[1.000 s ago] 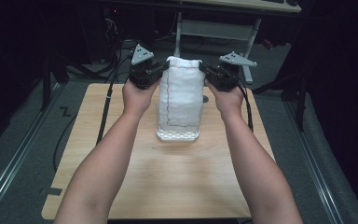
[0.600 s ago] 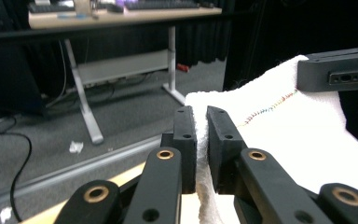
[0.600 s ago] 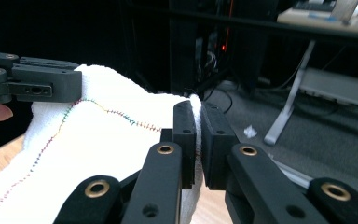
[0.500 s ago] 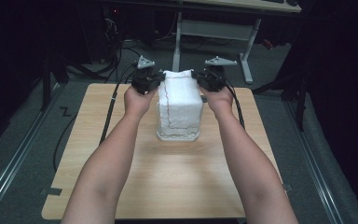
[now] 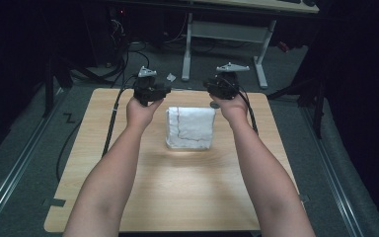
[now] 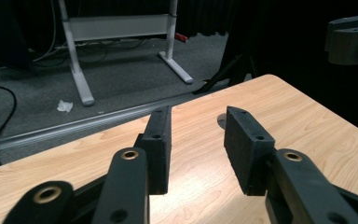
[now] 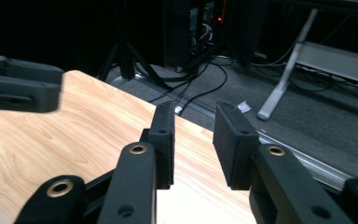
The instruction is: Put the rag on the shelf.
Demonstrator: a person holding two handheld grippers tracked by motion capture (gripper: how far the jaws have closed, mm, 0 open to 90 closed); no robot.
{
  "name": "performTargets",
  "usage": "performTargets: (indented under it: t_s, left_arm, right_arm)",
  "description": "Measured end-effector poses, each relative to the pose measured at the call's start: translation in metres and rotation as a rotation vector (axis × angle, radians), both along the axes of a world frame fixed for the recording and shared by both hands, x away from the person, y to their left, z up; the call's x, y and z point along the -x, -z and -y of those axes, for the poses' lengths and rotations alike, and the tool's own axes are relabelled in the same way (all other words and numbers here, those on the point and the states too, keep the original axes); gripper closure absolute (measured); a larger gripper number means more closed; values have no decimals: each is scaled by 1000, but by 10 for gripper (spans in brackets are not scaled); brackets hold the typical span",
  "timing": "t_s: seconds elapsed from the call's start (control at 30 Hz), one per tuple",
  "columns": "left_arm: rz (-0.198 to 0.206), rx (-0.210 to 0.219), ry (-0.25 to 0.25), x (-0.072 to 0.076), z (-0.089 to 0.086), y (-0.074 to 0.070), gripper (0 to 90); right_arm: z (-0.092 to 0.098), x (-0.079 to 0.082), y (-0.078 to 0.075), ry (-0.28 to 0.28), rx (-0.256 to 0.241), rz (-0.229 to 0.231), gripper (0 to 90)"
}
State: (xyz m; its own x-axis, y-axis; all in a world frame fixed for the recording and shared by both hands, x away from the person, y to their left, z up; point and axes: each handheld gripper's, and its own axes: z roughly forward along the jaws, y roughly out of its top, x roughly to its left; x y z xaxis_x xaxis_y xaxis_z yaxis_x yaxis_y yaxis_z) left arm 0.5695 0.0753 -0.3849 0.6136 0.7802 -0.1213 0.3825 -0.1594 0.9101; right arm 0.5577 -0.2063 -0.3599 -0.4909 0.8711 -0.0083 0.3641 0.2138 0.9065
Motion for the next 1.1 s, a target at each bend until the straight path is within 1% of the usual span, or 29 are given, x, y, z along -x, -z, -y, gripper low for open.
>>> performTargets:
  t_s: [0.07, 0.1, 0.13, 0.2, 0.27, 0.3, 0.37, 0.43, 0.47, 0.5, 0.53, 0.57, 0.6, 0.63, 0.67, 0.7, 0.73, 0.77, 0.8, 0.83, 0.87, 0.9, 0.93, 0.97, 1.0, 1.03, 1.07, 1.1]
  left_arm:
    - [2, -3, -1, 1, -1, -1, 599]
    - [6, -4, -2, 3, -1, -2, 599]
    - [24, -5, -8, 7, -2, -2, 580]
    - [29, -2, -9, 9, -3, -2, 576]
    - [35, -5, -12, 14, -7, -2, 572]
    - [38, -8, -12, 16, -9, -2, 565]
    - [48, -16, -30, 24, -14, -2, 543]
    - [58, -14, -33, 34, -20, 0, 517]
    - [65, -23, -37, 39, -23, 2, 511]
    - [63, -36, -38, 44, -25, 3, 501]
    - [77, -43, -41, 51, -28, 7, 496]
    - [72, -44, -47, 59, -35, 11, 498]
    - [72, -44, -47, 59, -35, 11, 498]
    - [66, -30, -49, 70, -43, 16, 498]
    - [66, -30, -49, 70, -43, 16, 498]
    - [64, -22, -52, 80, -51, 21, 496]
    - [58, -24, -51, 85, -54, 23, 496]
    - [58, -24, -51, 85, -54, 23, 494]
    - [57, -30, -52, 93, -58, 26, 494]
    - [54, -30, -58, 98, -62, 28, 494]
    - [51, -20, -64, 105, -67, 31, 494]
    - [37, -12, -60, 115, -72, 36, 496]
    - [32, -14, -59, 121, -75, 38, 496]
    - [30, -23, -61, 130, -79, 42, 496]
    - [19, -12, -55, 148, -87, 51, 494]
    - [19, -12, -55, 148, -87, 51, 490]
    - [6, 8, -38, 167, -91, 63, 488]
    - [6, 8, -38, 167, -91, 63, 488]
  right_arm:
    - [4, 1, 0, 17, -7, -16, 658]
    - [4, 1, 0, 17, -7, -16, 658]
    - [7, 4, 2, 29, -3, -20, 635]
    - [12, 9, 2, 41, 12, -6, 614]
    - [14, 11, 3, 47, 11, -9, 599]
    - [19, 15, 3, 52, 6, -4, 573]
    - [25, 21, 5, 64, 1, 10, 552]
    - [34, 33, 8, 84, -8, 17, 540]
    - [37, 38, 9, 89, -9, 21, 522]
    - [39, 44, 11, 93, -6, 24, 512]
    - [42, 51, 13, 91, -6, 32, 510]
    - [47, 63, 16, 88, -5, 46, 500]
    - [47, 63, 16, 88, -5, 46, 500]
    - [51, 75, 18, 85, -5, 58, 491]
    - [51, 75, 18, 85, -5, 58, 491]
    - [55, 87, 20, 78, -5, 71, 482]
    - [56, 91, 21, 76, -4, 71, 477]
    - [56, 91, 21, 76, -4, 71, 477]
    - [58, 97, 23, 73, -1, 75, 470]
    - [60, 109, 26, 61, 0, 79, 457]
    - [60, 109, 26, 61, 0, 79, 457]
    - [60, 114, 28, 52, 1, 73, 446]
    - [61, 128, 33, 45, 12, 70, 442]
    - [61, 128, 33, 45, 12, 70, 442]
    - [61, 143, 39, 35, 3, 54, 444]
    - [61, 143, 39, 35, 3, 54, 444]
    - [59, 159, 47, 28, 11, 46, 444]
    - [59, 159, 47, 28, 11, 46, 444]
